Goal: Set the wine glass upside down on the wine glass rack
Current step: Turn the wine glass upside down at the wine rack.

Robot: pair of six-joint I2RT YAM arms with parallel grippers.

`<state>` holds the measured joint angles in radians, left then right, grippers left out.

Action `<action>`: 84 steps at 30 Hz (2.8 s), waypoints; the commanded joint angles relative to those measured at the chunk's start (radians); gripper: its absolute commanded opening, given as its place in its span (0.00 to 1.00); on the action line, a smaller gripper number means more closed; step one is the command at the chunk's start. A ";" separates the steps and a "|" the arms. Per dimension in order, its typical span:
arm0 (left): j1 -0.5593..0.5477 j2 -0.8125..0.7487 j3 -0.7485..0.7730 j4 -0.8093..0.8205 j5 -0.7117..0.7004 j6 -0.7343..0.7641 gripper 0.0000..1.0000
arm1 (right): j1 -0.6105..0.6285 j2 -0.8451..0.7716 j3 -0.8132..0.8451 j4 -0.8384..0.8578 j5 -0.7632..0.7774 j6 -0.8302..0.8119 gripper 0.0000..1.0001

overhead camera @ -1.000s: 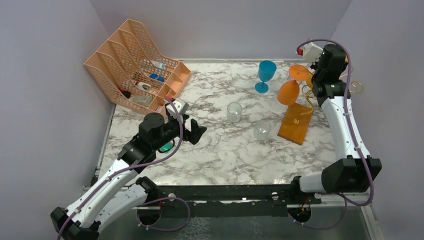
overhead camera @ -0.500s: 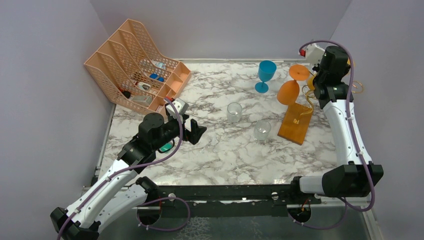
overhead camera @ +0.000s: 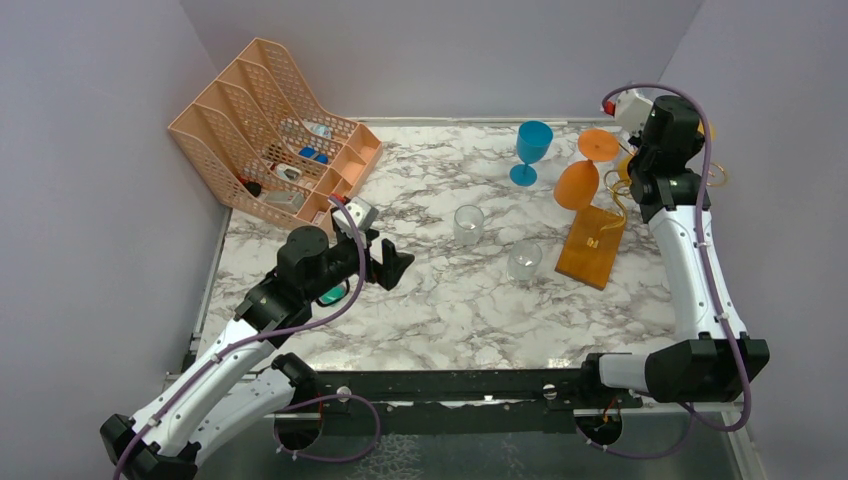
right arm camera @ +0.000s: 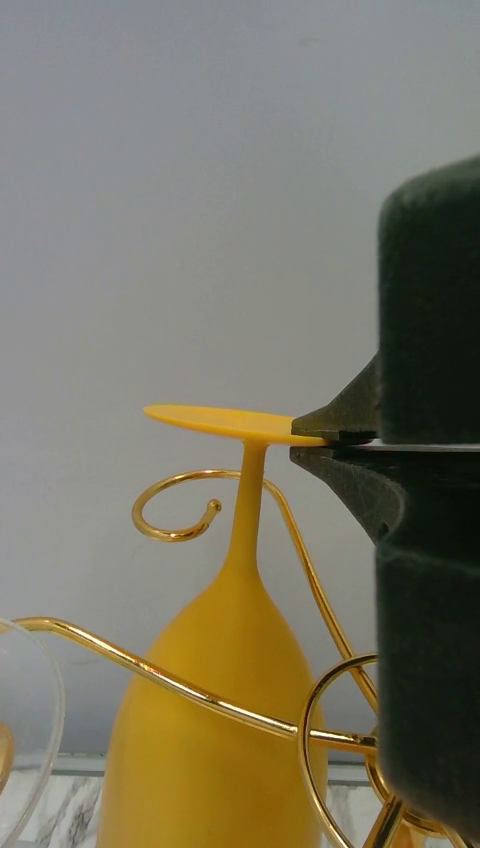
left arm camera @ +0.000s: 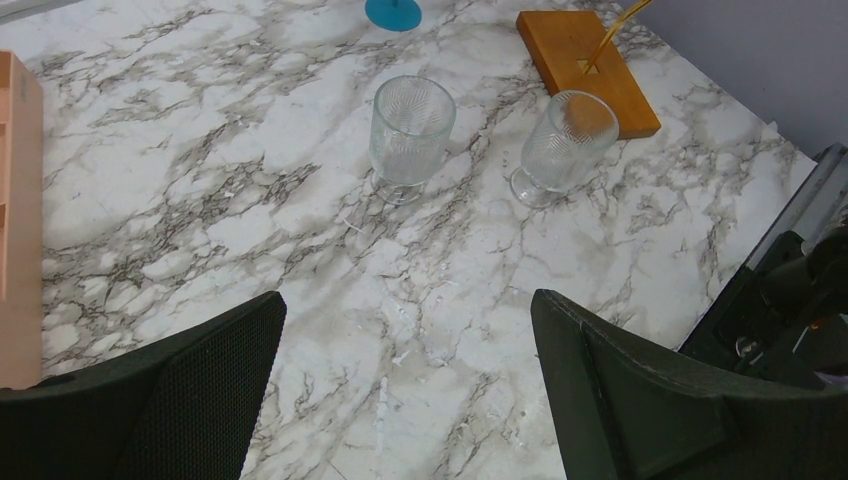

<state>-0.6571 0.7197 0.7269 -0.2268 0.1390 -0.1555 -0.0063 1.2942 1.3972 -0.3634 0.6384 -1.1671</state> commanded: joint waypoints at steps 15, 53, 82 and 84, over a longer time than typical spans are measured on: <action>-0.027 -0.033 0.002 0.000 -0.028 0.012 0.99 | -0.022 -0.014 -0.040 0.012 0.038 0.003 0.01; -0.039 -0.042 0.003 -0.005 -0.043 0.017 0.99 | -0.055 0.078 0.071 0.076 0.077 -0.055 0.01; -0.042 -0.043 0.003 -0.008 -0.053 0.020 0.99 | -0.064 0.127 0.091 0.141 0.029 -0.052 0.01; -0.042 -0.040 0.003 -0.009 -0.053 0.020 0.99 | -0.064 0.127 0.098 0.131 0.016 -0.038 0.01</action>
<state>-0.6945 0.6891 0.7269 -0.2279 0.1059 -0.1478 -0.0673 1.4216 1.4479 -0.2604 0.6861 -1.2297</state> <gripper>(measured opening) 0.993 0.017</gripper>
